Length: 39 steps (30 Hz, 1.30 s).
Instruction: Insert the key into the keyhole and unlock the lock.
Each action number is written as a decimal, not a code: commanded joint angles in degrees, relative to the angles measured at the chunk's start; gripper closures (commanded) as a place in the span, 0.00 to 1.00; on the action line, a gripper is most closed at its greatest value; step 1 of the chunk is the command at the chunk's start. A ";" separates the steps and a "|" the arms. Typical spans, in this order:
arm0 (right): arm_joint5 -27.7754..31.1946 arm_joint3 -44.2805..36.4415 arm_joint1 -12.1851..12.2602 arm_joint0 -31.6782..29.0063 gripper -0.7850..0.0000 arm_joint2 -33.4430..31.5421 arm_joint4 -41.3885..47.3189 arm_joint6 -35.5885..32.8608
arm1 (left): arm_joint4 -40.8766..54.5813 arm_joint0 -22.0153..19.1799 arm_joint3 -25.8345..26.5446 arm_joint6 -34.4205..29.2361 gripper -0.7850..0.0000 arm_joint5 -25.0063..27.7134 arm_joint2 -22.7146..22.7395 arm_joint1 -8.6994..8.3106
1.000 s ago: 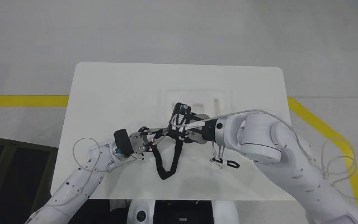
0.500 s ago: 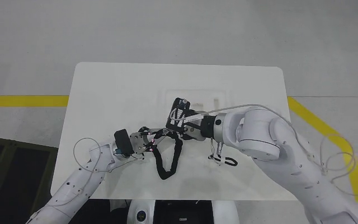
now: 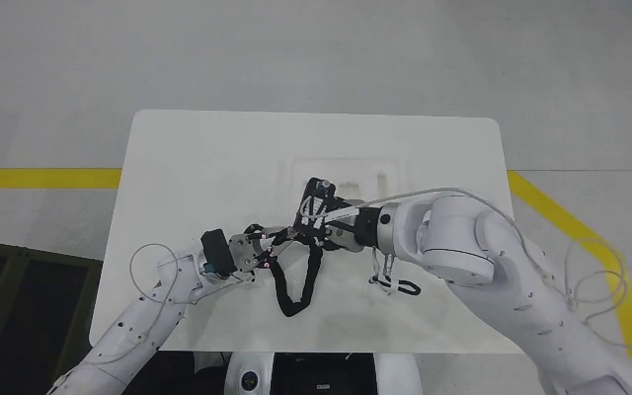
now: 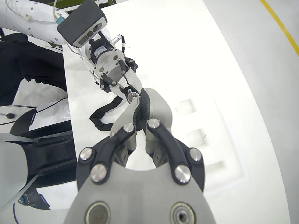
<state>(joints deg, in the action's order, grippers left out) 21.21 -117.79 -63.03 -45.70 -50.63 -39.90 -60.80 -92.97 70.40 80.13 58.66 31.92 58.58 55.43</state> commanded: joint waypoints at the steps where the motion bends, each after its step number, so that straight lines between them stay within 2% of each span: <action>1: -0.12 0.12 -0.15 0.71 1.00 0.77 -0.36 -1.00 | 0.02 0.11 0.08 0.00 1.00 0.01 0.16 0.01; 9: -2.53 0.24 -0.56 2.35 1.00 1.94 -1.02 -3.43 | -0.23 0.29 0.22 -0.06 1.00 0.29 0.45 0.08; 11: -2.58 -0.16 -0.50 2.40 0.91 1.50 -1.57 -3.52 | -0.17 0.33 0.15 -0.11 1.00 0.38 0.53 0.10; 13: -1.98 -0.52 -0.35 2.34 0.87 0.92 -2.20 -3.77 | -0.03 0.33 0.01 -0.16 1.00 0.74 0.63 0.11; 15: -0.74 -0.68 -0.14 2.12 0.80 0.10 -2.60 -3.56 | 0.25 0.30 -0.15 -0.09 1.00 1.33 0.87 0.09; 18: 2.88 -0.51 0.28 1.64 0.72 -1.39 -2.89 -2.56 | 0.48 0.34 -0.34 -0.20 1.00 2.14 1.50 -0.03; 22: 8.27 0.11 0.86 0.81 0.50 -3.21 -2.36 -0.94 | 0.74 0.61 -0.20 -1.01 1.00 3.80 2.70 -0.35; 23: 9.30 0.11 0.97 0.67 0.15 -3.50 -2.36 -0.70 | 0.84 0.72 -0.09 -1.23 1.00 4.29 3.06 -0.45; 24: 10.26 0.10 1.10 0.66 0.00 -3.78 -2.94 -0.83 | 0.89 0.83 0.00 -1.61 1.00 4.87 3.43 -0.56; 27: 13.34 0.11 1.32 0.51 0.00 -4.01 -2.42 -0.06 | 1.96 1.13 0.38 -2.99 1.00 7.69 4.51 -0.88; 31: 13.34 0.11 1.32 0.51 0.00 -4.01 -2.42 -0.06 | 1.78 1.39 1.78 -6.20 1.00 10.11 5.88 -1.34; 39: 13.23 0.12 1.33 0.40 0.00 -4.02 -2.69 0.03 | -3.95 3.04 6.99 -11.97 1.00 7.59 7.61 -2.08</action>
<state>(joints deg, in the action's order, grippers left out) 34.55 -117.69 -61.71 -45.19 -54.64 -42.34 -60.86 -96.49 73.19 86.56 47.15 39.26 66.15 53.42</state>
